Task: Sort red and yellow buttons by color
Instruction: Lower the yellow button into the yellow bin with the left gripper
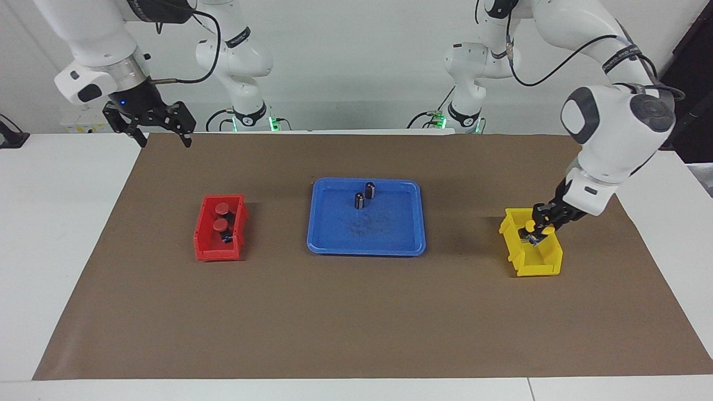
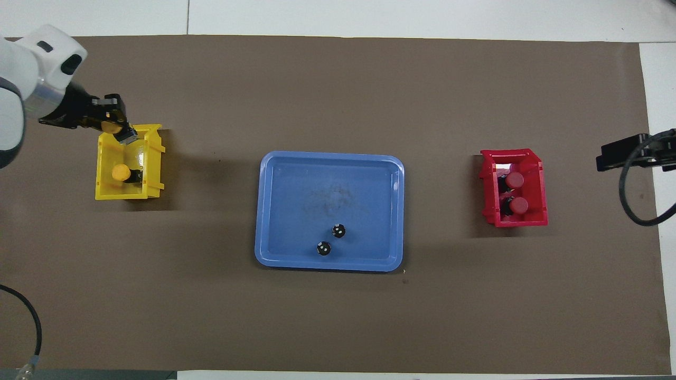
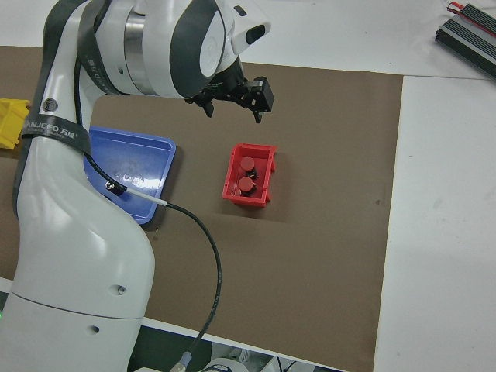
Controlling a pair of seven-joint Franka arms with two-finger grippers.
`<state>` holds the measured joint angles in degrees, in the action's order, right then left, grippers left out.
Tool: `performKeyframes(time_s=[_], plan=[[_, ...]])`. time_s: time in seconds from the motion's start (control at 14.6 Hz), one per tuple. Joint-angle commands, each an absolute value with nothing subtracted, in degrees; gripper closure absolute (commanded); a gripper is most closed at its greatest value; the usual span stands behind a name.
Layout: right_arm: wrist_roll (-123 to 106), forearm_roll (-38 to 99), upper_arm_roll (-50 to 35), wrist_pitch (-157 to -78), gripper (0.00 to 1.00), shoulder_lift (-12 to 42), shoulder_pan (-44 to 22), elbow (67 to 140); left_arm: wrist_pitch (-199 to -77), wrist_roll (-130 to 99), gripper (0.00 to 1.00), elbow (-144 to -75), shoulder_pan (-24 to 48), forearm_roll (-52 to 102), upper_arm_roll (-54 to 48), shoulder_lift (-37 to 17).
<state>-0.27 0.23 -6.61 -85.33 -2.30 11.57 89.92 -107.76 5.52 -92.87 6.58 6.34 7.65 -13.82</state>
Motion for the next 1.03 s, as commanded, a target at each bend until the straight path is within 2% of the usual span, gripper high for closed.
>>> performKeyframes(time_s=[0.0,0.34,0.96], plan=[[-0.7,0.09,-4.15,-84.29,0.0,-1.4,10.39,88.51,-107.31,14.31,0.99,-94.92,3.78,10.1,7.12,-12.39],[-0.97,0.09,2.63,-84.99,0.0,-1.41,3.61,88.51,-111.97,20.55,0.99,-98.35,4.39,10.19,7.03,-13.0],[-2.28,-0.53,2.46,-83.85,0.0,-1.49,3.78,88.77,-117.59,26.19,0.99,-100.01,5.27,10.46,6.94,-16.26]])
